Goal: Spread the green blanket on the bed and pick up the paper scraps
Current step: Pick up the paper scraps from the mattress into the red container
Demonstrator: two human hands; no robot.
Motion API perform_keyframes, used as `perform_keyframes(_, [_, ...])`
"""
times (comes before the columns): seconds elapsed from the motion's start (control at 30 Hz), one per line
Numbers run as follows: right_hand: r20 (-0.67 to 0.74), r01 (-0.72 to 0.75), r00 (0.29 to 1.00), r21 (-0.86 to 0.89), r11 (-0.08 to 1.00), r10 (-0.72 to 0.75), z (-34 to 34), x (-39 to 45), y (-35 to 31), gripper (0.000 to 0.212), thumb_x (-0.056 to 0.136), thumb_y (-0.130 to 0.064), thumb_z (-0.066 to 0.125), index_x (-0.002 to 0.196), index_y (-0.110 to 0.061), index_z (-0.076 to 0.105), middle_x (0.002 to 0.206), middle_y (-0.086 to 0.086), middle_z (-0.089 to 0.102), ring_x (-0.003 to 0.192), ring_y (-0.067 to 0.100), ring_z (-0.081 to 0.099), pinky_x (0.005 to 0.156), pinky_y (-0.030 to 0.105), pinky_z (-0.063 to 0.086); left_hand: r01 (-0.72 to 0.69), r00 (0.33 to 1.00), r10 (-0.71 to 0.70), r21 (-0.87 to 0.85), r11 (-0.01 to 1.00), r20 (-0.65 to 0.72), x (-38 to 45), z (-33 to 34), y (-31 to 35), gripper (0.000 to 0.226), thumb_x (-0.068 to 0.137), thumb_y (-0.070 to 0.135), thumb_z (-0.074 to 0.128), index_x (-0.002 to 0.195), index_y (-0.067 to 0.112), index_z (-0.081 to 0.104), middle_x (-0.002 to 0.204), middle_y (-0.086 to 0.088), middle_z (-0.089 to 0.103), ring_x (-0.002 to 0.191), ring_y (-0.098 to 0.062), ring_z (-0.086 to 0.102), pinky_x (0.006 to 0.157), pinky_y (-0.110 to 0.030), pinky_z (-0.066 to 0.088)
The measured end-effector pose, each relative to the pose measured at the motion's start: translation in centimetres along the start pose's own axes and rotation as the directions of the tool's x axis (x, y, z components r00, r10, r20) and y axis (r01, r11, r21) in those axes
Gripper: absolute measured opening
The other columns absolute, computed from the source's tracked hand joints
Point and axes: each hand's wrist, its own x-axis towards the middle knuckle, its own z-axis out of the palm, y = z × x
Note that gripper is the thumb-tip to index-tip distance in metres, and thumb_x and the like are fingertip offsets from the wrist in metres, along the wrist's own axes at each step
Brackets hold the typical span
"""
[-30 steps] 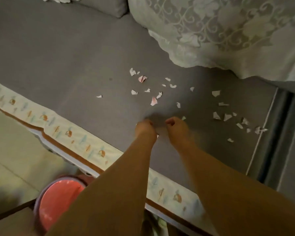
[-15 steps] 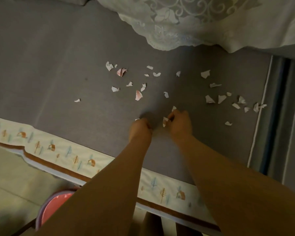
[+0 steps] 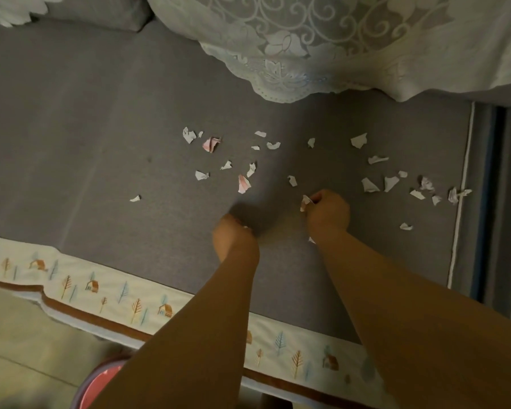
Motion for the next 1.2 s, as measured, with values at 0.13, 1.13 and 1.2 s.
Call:
perform_keyframes(0.13, [0.029, 0.069, 0.997, 0.021, 0.997, -0.07, -0.1, 0.4, -0.6, 0.022, 0.093, -0.025, 0.06, 0.103, -0.009, 0.071, 0.115, 0.014, 0.064, 0.098, 0.027, 0.064, 0.087, 0.035, 0.052, 0.041, 0.994, -0.042, 0.017, 0.999, 0.102, 0.5, -0.6, 0.4, 0.015, 0.09, 0.009, 0.06, 0.101, 0.003, 0.068, 0.103, -0.017, 0.067, 0.096, -0.029, 0.064, 0.071, -0.032, 0.045])
perform_keyframes(1.13, [0.171, -0.039, 0.985, 0.006, 0.999, 0.038, -2.6, 10.3, -8.8, 0.035, 0.096, -0.022, 0.058, 0.127, -0.005, 0.061, 0.132, 0.015, 0.058, 0.121, 0.028, 0.056, 0.096, 0.032, 0.047, -0.369, 0.926, 0.373, -0.071, 0.927, 0.061, 5.7, -1.4, 9.7, 0.033, 0.09, 0.011, 0.06, 0.121, 0.022, 0.058, 0.104, -0.003, 0.065, 0.09, -0.018, 0.064, 0.072, -0.03, 0.055])
perform_keyframes(1.2, [0.093, 0.12, 0.988, 0.033, 0.992, -0.123, -2.2, 9.5, -9.0, 0.027, 0.093, -0.023, 0.062, 0.115, -0.01, 0.069, 0.121, 0.009, 0.066, 0.109, 0.021, 0.062, 0.082, 0.025, 0.047, -0.371, 0.926, 0.372, -0.028, 0.928, 0.068, 5.7, -0.9, 10.0, 0.034, 0.09, 0.01, 0.057, 0.122, 0.023, 0.056, 0.102, -0.005, 0.066, 0.084, -0.018, 0.063, 0.067, -0.031, 0.054])
